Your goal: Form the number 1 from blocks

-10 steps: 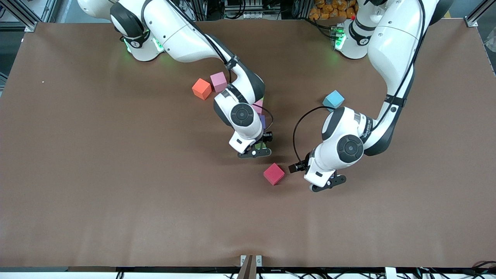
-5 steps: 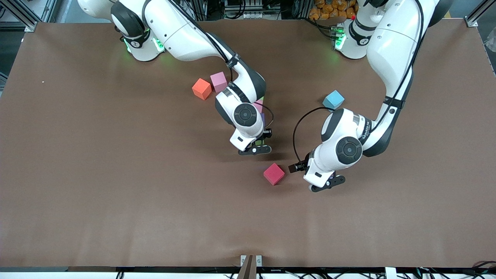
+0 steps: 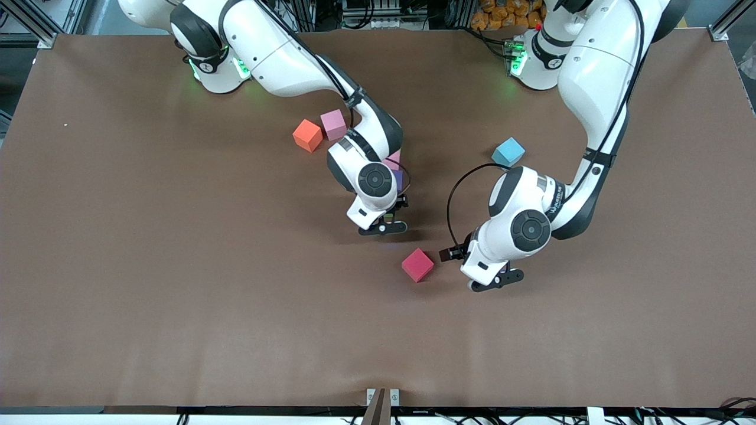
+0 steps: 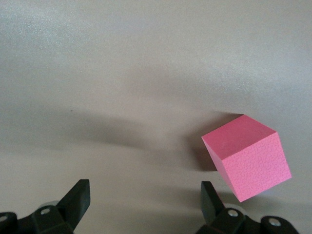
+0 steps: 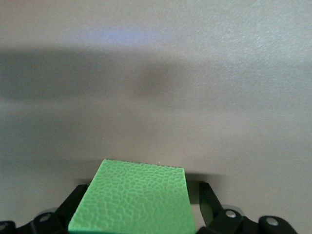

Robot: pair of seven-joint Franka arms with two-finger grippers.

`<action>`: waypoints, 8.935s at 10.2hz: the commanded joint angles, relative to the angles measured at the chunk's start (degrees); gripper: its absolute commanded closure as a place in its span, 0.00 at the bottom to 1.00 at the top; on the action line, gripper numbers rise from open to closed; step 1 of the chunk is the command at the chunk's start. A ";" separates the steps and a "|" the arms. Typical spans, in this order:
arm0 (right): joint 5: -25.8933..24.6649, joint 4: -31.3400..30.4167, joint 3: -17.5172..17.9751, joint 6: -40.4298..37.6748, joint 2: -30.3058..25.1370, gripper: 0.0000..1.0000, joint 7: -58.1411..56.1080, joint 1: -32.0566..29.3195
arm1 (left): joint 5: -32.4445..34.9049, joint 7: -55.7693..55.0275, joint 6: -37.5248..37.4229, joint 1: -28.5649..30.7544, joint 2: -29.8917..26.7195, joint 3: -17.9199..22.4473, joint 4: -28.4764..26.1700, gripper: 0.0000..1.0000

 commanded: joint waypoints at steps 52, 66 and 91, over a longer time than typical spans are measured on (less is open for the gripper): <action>-9.26 -14.28 1.22 -32.39 -59.13 0.00 -39.21 -44.47 | -4.92 -4.64 2.74 -19.03 14.63 3.13 13.67 1.00; -8.91 -13.83 1.14 -41.45 -56.13 0.00 -39.29 -43.94 | -1.49 -5.17 -7.44 -19.47 3.75 3.13 13.14 0.00; -8.03 -16.72 0.43 -33.10 -54.02 0.00 -39.48 -45.08 | 2.99 36.23 -36.55 17.36 -36.53 5.33 4.35 0.00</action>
